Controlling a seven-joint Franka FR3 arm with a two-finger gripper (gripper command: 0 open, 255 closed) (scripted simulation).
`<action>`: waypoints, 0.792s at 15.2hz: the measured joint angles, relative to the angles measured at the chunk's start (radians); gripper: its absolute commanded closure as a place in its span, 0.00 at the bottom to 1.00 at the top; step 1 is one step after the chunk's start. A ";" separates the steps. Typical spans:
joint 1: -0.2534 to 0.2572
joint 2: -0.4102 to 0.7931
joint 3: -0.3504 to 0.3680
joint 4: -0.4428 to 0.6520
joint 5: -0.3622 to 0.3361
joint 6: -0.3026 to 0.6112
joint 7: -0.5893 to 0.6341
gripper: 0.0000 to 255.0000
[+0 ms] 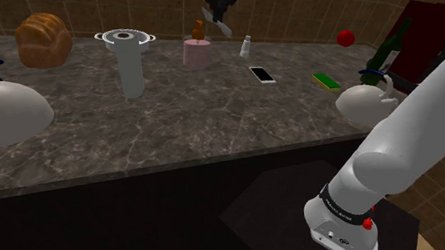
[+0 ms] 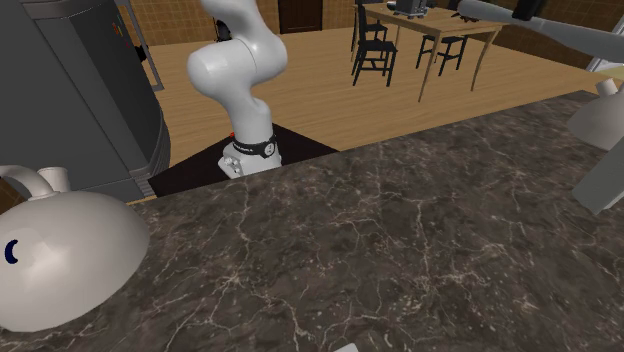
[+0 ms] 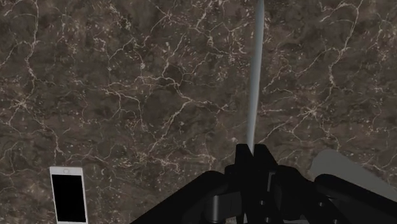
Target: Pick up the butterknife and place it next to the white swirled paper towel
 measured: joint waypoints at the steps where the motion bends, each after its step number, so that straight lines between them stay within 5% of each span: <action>1: 0.009 0.029 0.012 0.029 -0.004 0.000 0.022 1.00; 12: 0.171 0.419 0.120 0.533 -0.102 -0.118 0.265 1.00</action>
